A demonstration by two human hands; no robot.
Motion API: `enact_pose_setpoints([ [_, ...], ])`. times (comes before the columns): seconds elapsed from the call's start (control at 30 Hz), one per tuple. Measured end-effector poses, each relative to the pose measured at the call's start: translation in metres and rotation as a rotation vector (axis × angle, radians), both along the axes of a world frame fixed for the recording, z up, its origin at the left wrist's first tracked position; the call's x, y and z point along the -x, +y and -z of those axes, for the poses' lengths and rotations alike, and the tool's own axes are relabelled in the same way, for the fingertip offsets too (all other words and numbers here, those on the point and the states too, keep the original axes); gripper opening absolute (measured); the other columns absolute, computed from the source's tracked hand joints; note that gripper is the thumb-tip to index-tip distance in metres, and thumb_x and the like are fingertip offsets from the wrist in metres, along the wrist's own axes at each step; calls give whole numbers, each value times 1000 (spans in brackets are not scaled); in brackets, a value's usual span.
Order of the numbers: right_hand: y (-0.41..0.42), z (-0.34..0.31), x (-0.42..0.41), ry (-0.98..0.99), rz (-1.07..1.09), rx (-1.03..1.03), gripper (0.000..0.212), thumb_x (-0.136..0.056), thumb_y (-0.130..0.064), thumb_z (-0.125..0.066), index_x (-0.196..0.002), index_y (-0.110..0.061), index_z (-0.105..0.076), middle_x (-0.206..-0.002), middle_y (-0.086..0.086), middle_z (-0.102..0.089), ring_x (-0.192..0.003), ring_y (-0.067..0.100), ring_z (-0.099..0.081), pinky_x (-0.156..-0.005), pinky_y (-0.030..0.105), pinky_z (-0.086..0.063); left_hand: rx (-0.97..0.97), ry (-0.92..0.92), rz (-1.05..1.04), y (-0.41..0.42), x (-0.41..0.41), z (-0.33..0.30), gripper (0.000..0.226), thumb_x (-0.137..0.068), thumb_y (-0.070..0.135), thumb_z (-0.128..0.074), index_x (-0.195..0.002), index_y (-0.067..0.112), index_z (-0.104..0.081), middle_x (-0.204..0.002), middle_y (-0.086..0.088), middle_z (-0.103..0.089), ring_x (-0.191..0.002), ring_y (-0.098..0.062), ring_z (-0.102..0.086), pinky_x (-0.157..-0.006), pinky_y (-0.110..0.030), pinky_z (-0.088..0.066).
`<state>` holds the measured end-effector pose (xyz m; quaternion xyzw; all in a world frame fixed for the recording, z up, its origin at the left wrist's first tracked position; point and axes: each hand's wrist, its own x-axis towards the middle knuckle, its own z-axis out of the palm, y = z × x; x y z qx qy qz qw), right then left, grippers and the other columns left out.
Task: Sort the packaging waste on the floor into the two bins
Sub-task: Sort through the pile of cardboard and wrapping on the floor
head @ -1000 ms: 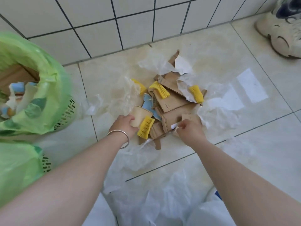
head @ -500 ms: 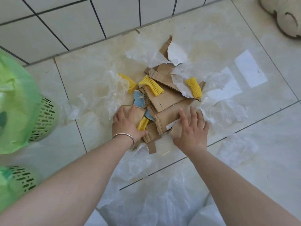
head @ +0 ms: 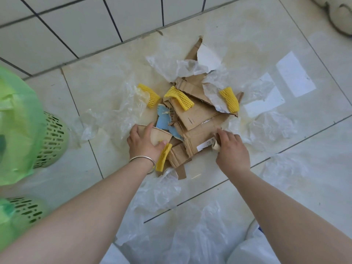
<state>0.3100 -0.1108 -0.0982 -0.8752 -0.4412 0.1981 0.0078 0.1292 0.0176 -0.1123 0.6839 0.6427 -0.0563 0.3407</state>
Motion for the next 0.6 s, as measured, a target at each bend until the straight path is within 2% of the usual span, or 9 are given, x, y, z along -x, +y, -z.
enact_pose_setpoints([
  [0.07,3,-10,-8,2,85,-31,58,-81,3,-47,-135,-17,-44,-123,7,-58,-112,27,-51,-83,32,-41,18,2,-48,-4,1,-4,88,-74,37,-73,-145,35,-22,-148,-13,-16,-132,-33,-29,-109,-37,-29],
  [0.13,5,-20,-17,-25,146,-48,46,-84,-3,-49,-127,-20,-52,-112,9,-64,-102,30,-57,-75,33,-41,75,-55,-141,-8,0,-10,104,-69,31,-79,-148,32,-10,-142,-14,-24,-123,-30,-43,-101,-35,-38],
  [0.23,7,-38,-27,-27,251,-107,27,-89,-16,-52,-115,-18,-58,-103,10,-66,-96,35,-59,-71,34,-43,93,-136,-255,-6,-3,-18,110,-69,30,-80,-149,30,-3,-144,-16,-37,-127,-32,-45,-100,-38,-39],
  [0.33,11,-57,-40,101,486,-219,20,-86,-18,-52,-105,-12,-56,-91,12,-62,-88,35,-56,-71,37,-45,80,-231,-389,5,-2,-22,95,-78,31,-72,-149,27,-9,-148,-14,-38,-133,-32,-41,-105,-38,-34],
  [0.4,16,-69,-51,209,611,-270,22,-85,-16,-54,-106,-9,-56,-90,7,-55,-87,29,-51,-74,36,-44,77,-248,-428,12,1,-23,81,-81,28,-70,-146,23,-23,-146,-12,-42,-130,-31,-44,-105,-36,-35],
  [0.5,22,-80,-60,346,675,-317,29,-82,-15,-60,-112,-13,-58,-99,5,-58,-94,25,-55,-81,36,-48,54,-298,-489,25,5,-25,49,-78,25,-73,-121,10,-55,-122,-14,-61,-109,-31,-59,-93,-36,-45],
  [0.6,23,-81,-62,734,857,-447,31,-81,-14,-69,-111,-10,-61,-106,9,-65,-95,26,-62,-81,39,-52,39,-459,-640,34,8,-33,21,-78,24,-72,-94,13,-64,-97,-11,-66,-88,-26,-62,-85,-37,-50],
])
